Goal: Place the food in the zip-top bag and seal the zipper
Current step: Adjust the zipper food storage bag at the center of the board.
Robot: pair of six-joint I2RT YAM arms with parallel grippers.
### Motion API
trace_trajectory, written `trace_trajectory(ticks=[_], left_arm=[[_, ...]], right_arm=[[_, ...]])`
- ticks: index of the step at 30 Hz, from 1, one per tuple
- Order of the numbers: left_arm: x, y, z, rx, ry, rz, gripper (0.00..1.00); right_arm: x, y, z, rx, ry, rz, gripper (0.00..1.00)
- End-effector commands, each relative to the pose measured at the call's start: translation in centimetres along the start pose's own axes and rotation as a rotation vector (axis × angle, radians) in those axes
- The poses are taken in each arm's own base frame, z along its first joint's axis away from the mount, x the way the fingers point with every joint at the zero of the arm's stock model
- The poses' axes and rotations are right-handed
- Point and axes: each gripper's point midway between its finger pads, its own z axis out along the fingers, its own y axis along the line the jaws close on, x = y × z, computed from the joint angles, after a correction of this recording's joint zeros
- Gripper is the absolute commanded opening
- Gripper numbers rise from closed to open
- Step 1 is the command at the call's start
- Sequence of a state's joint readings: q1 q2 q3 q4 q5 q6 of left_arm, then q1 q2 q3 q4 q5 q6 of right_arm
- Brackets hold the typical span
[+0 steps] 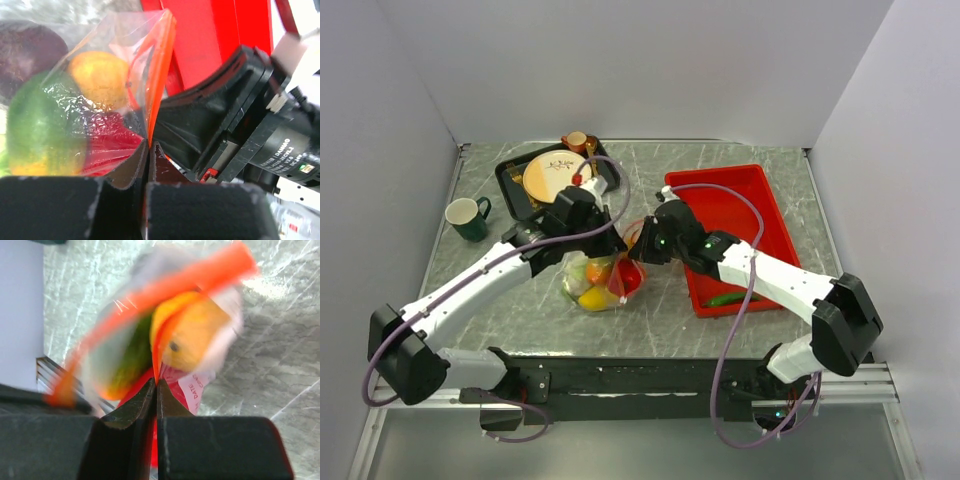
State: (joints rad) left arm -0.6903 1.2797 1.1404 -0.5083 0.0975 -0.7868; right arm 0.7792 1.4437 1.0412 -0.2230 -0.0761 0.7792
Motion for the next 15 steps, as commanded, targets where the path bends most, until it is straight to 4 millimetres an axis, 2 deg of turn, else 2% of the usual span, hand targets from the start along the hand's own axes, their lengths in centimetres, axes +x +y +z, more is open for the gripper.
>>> trace_trajectory(ticks=[1, 3, 6, 8, 12, 15], left_arm=[[0.9, -2.8, 1.0, 0.104, 0.039, 0.023, 0.06], [1.6, -2.9, 1.7, 0.093, 0.061, 0.024, 0.07], [1.5, -3.2, 2.0, 0.084, 0.056, 0.029, 0.23], [1.1, -3.7, 1.5, 0.101, 0.039, 0.035, 0.45], [0.0, -4.6, 0.3, 0.134, -0.011, 0.034, 0.76], [-0.9, -4.6, -1.2, 0.121, -0.063, 0.027, 0.82]], right_arm=[[-2.2, 1.6, -0.7, -0.05, -0.09, 0.033, 0.08], [-2.2, 1.2, -0.8, -0.035, -0.102, 0.049, 0.06], [-2.1, 0.6, -1.3, -0.018, -0.117, 0.059, 0.05], [-2.5, 0.0, -1.6, 0.009, -0.142, 0.063, 0.05], [-2.6, -0.4, -1.9, 0.028, -0.159, 0.077, 0.05], [-2.8, -0.8, -1.9, 0.047, -0.166, 0.09, 0.05]])
